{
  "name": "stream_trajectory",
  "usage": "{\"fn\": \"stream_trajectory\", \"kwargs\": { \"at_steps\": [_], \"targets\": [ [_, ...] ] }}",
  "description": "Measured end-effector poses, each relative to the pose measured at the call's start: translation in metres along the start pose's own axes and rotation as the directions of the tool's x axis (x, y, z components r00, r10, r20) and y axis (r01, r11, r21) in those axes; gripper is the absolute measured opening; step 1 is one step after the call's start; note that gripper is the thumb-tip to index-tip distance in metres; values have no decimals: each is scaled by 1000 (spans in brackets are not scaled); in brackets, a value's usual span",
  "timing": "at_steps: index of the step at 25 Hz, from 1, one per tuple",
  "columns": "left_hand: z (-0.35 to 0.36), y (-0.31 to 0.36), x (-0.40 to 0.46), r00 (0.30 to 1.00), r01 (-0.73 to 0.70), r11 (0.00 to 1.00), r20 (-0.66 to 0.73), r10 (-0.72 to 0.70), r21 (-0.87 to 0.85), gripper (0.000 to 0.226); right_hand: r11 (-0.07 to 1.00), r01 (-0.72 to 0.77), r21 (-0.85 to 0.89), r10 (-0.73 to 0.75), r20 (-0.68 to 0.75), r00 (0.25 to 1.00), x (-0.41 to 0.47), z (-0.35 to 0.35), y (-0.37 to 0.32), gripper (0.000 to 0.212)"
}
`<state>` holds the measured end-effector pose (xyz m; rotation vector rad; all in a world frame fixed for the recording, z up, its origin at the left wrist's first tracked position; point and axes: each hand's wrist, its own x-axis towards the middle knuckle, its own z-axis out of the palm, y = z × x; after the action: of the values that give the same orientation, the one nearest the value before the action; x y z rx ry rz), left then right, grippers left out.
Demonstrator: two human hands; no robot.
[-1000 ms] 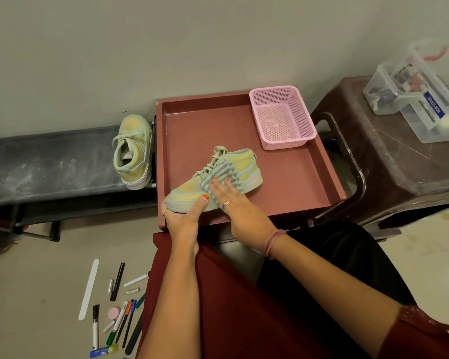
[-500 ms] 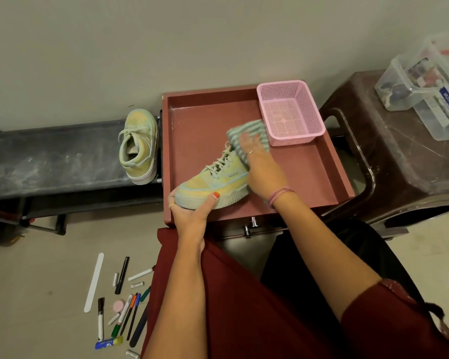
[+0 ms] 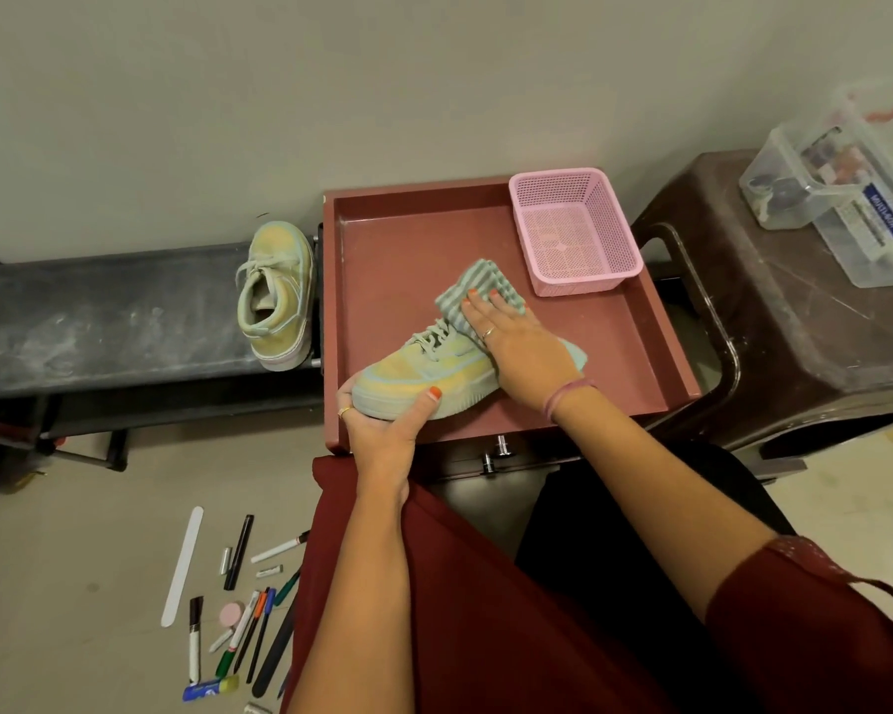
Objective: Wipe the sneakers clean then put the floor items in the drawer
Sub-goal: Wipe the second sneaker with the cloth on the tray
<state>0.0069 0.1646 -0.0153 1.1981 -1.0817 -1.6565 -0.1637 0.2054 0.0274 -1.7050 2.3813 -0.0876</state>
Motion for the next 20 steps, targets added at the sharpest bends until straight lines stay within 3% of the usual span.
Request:
{"fn": "stream_trajectory", "kwargs": {
  "at_steps": [2,6,9,12,16,20],
  "targets": [
    [-1,-1,0,1000,3,1000,-3,-3,-5,65,995,-3,98,2,10,1000,-4,6,-24,78],
    [-2,-1,0,1000,0,1000,9,0,-1,66,944,229,238,-241,25,970,-36,11,-33,84],
    [-4,-1,-1,1000,11,1000,10,-11,-10,70,985,115,127,-111,-35,993,-27,18,4,84],
    [-3,-1,-1,1000,13,1000,16,-12,-14,73,985,-70,160,74,-18,997,-18,13,-21,81],
    [-2,-2,-2,1000,-2,1000,24,2,-4,70,944,156,292,-181,63,981,-37,5,-49,84],
    [-2,-2,-1,999,8,1000,34,-8,9,72,989,0,149,4,-27,1000,-29,12,-12,88]
  ]
}}
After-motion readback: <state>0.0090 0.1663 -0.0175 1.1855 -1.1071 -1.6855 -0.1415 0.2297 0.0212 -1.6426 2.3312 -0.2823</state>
